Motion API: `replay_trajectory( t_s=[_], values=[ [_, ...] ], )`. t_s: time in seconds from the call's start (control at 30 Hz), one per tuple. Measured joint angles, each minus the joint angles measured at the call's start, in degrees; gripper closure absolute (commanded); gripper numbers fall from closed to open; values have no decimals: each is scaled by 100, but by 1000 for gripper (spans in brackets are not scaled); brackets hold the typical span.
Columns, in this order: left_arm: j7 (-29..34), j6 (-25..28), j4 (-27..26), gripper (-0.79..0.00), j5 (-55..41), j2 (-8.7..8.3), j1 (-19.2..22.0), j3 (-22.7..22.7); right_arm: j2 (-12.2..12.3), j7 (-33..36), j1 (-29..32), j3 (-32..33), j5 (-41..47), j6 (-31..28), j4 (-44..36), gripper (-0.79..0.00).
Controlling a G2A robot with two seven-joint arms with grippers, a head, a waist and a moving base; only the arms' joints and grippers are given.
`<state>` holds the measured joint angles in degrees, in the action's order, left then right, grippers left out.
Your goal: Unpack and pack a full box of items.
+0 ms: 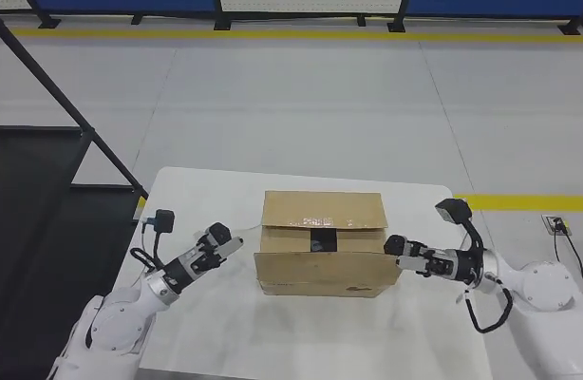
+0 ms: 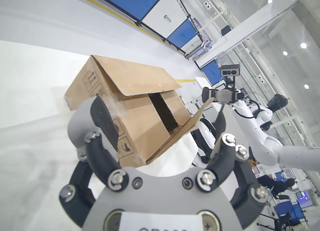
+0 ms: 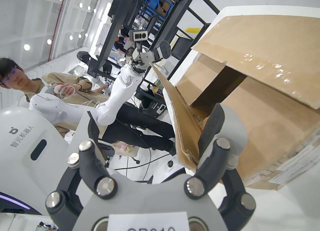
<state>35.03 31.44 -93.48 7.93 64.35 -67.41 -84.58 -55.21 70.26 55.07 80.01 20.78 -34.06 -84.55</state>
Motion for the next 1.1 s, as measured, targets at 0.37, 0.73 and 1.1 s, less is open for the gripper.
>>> replay_trajectory(
  t_s=[0.37,0.73,1.1],
  values=[
    [1444,511,-267,-785,-649,-132,-95,134,839,-807,532,-745,-805,-807,-700,-785],
    [2497,395,-111,-785,-834,-200,151,703,1519,-1342,12,-2117,-424,-1339,-326,-785],
    [3175,291,294,-785,-1564,-249,441,1056,1290,441,-1259,-2655,3775,456,964,-785]
  ],
)
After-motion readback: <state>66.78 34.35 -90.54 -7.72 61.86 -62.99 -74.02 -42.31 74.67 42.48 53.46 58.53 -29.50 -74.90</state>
